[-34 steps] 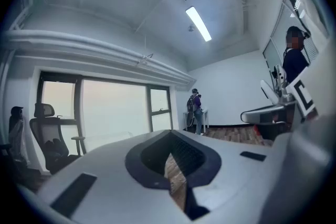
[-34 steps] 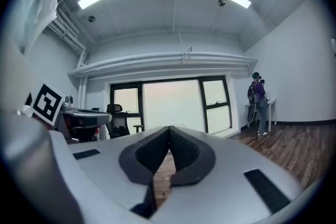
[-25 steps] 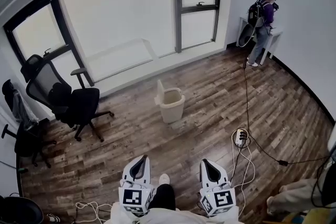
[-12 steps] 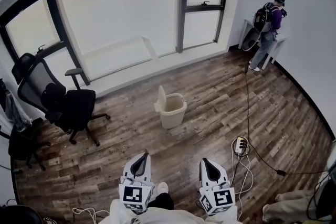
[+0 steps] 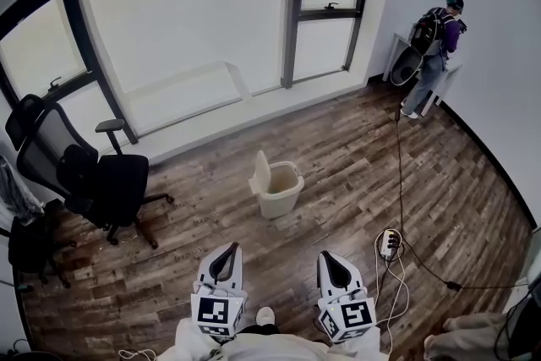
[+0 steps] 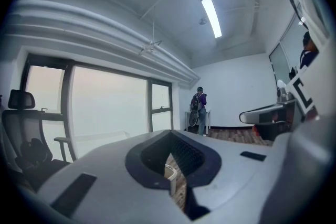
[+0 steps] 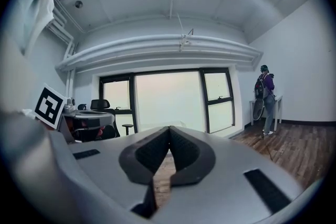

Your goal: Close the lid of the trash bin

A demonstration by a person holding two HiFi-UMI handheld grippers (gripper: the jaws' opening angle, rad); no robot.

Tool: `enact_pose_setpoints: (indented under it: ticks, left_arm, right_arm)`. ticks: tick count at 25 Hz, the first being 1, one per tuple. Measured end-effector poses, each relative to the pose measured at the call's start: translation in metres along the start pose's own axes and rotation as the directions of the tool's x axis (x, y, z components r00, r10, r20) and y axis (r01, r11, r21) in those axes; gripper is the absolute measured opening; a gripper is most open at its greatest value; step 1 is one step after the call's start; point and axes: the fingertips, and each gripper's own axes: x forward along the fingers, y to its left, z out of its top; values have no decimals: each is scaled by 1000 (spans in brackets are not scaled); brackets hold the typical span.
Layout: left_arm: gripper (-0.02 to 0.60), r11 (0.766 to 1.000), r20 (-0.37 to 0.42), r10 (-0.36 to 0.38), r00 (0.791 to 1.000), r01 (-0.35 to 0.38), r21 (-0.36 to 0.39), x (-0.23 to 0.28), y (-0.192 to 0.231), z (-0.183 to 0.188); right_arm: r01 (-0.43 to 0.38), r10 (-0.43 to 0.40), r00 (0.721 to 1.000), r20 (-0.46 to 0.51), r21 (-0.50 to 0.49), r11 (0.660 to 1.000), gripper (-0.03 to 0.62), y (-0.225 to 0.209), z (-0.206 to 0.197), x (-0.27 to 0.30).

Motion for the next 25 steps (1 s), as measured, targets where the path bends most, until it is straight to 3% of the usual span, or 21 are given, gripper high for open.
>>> enact_pose_setpoints:
  ticks: [18, 25]
  left_arm:
    - [6, 999, 26, 16, 1000, -15, -44, 65, 69, 0]
    - [6, 997, 10, 53, 999, -52, -58, 113, 82, -4]
  right_arm:
    - [-20, 20, 1000, -16, -41, 999, 23, 1, 17, 92]
    - [-47, 47, 999, -15, -26, 999, 23, -28, 15, 143]
